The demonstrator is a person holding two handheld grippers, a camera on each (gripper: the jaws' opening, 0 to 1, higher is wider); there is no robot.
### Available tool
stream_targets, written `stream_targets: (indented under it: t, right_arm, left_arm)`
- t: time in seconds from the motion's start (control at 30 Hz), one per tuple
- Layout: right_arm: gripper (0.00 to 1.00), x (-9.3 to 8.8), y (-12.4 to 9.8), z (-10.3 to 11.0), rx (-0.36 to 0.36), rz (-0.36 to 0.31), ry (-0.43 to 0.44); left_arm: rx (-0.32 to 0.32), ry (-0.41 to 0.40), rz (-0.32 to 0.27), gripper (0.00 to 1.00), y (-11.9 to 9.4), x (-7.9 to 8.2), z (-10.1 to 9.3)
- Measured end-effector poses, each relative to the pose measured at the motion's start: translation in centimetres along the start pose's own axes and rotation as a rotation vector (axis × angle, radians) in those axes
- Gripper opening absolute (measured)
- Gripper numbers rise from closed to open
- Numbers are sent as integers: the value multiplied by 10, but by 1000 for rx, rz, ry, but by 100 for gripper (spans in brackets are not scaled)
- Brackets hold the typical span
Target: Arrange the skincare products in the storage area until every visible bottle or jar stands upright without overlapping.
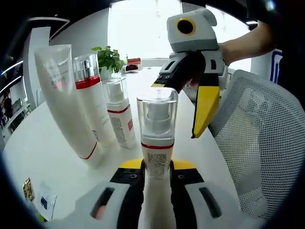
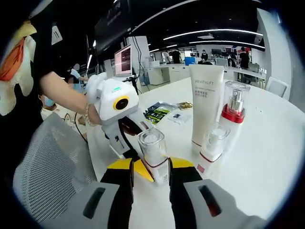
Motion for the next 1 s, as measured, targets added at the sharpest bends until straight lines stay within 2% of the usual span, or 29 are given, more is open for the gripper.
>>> stream_targets:
  t: [0.4, 0.57, 0.7, 1.0]
  right_arm:
    - [36, -7, -15, -6, -63, -4, 38]
    - [37, -10, -18, -4, -68, -5, 56]
    - [37, -8, -19, -3, -70, -33, 88]
    - [39, -11, -22, -4, -82, -38, 108]
  left_arm:
    - [-14, 11, -1, 19, 10, 6, 18]
    - [-7, 5, -5, 19, 14, 7, 30]
    - [-4, 0, -7, 19, 18, 5, 42]
    - [13, -9, -5, 19, 22, 4, 51]
Point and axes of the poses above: the point that each gripper's makers call its tool centre point, and the gripper's own axes: y roughly forward along the fingers, z roughly to its left, x roughly out of its top, the point moved 5 cm from there along -y, roughly backward along the fingers, and after that the axes turned 8 degrees about -z, right-handed, at the moved point
